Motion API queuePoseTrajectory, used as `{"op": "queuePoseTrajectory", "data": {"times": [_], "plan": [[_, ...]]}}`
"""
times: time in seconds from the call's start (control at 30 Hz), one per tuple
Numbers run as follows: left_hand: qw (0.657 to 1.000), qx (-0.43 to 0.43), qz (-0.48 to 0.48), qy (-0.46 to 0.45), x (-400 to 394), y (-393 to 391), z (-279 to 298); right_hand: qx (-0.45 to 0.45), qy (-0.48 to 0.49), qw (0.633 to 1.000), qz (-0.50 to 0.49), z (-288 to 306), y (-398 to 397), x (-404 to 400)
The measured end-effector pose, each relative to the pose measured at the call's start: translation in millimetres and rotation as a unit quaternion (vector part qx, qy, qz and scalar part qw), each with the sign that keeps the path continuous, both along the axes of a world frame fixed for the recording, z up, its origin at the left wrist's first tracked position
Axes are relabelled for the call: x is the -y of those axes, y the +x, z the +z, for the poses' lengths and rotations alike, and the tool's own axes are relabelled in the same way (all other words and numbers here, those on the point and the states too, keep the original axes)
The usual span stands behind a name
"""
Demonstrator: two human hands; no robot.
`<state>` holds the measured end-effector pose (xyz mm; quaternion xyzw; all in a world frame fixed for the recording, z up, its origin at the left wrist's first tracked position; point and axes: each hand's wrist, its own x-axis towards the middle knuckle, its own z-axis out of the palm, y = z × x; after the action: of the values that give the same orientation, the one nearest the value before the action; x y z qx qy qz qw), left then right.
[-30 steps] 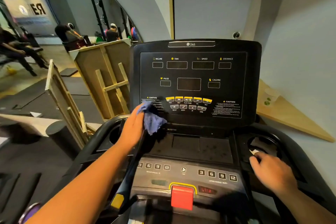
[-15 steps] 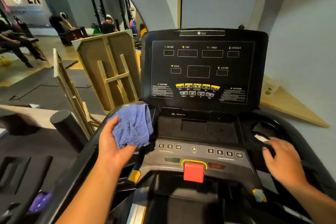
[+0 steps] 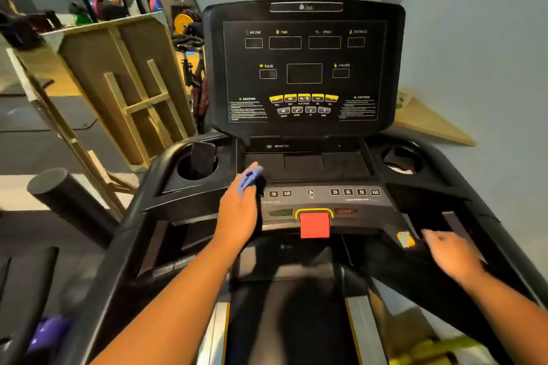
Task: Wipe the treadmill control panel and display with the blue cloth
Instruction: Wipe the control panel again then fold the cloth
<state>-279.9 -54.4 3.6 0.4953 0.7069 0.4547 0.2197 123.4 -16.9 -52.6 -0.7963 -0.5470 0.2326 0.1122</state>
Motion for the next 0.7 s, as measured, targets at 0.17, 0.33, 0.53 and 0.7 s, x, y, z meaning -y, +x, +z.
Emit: {"op": "queuePoseTrajectory", "data": {"times": [0.17,0.33,0.53,0.7], "plan": [[0.918,-0.369,-0.105,-0.103,-7.0,24.6,-53.9,0.008,-0.018,1.000,-0.012,6.7,-5.2,2.1],[0.887,-0.433,-0.139,-0.084,-12.7,71.1,-57.5,0.021,-0.056,0.998,0.010,10.4,-2.2,-1.4],[0.888,-0.438,-0.081,-0.115,1.1,34.3,-59.6,0.091,-0.101,0.985,0.109,13.0,7.0,-8.3],[0.901,-0.409,0.047,-0.139,5.1,36.1,-59.7,0.128,-0.090,0.969,0.190,15.6,11.5,-11.9]]}}
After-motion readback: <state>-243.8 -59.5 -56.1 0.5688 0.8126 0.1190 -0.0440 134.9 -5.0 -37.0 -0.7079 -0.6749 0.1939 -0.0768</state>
